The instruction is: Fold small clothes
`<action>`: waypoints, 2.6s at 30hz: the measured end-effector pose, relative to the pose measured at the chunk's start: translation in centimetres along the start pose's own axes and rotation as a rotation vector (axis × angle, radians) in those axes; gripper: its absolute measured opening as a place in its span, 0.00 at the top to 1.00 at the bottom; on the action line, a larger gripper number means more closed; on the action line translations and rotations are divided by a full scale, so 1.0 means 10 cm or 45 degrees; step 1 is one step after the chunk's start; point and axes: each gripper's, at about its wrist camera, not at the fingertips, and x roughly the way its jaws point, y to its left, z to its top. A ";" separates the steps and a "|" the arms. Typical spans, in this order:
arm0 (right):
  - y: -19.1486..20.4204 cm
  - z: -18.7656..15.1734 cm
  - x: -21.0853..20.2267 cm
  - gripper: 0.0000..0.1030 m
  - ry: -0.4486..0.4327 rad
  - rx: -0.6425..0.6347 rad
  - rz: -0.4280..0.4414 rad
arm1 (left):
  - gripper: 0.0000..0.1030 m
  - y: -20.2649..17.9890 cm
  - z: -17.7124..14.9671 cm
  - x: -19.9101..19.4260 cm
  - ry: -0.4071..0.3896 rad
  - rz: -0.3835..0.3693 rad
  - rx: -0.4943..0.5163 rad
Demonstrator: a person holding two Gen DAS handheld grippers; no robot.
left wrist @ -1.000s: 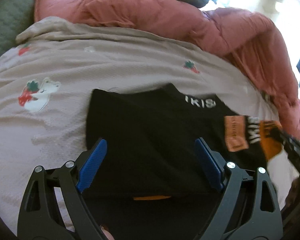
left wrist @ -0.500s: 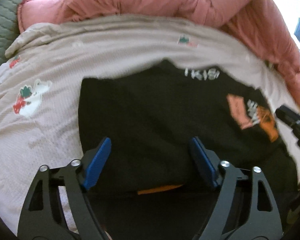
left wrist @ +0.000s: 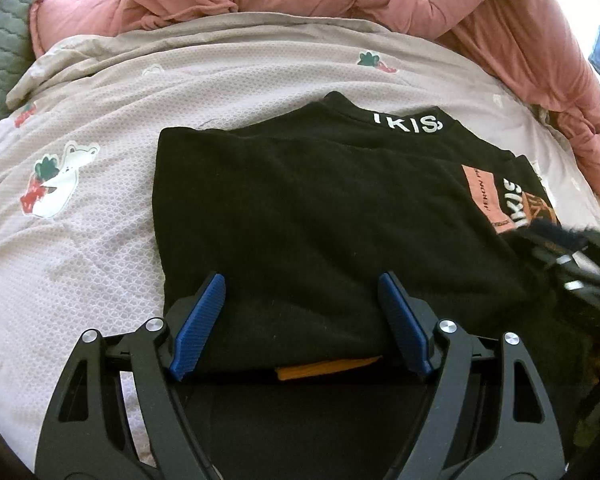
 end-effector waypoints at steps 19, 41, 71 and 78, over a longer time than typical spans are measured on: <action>-0.12 -0.06 -0.15 0.53 -0.039 0.129 0.089 | 0.30 0.01 -0.04 -0.14 -0.026 -0.023 -0.023; -0.13 -0.10 -0.36 0.24 -0.091 0.160 0.098 | 0.17 0.10 -0.04 -0.42 -0.099 -0.024 -0.071; -0.30 -0.20 -0.83 0.15 -0.179 0.182 0.083 | 0.09 0.43 -0.24 -0.87 -0.212 0.017 -0.201; -0.33 -0.26 -0.94 0.15 -0.191 0.185 0.095 | 0.09 0.59 -0.44 -1.00 -0.236 -0.016 -0.271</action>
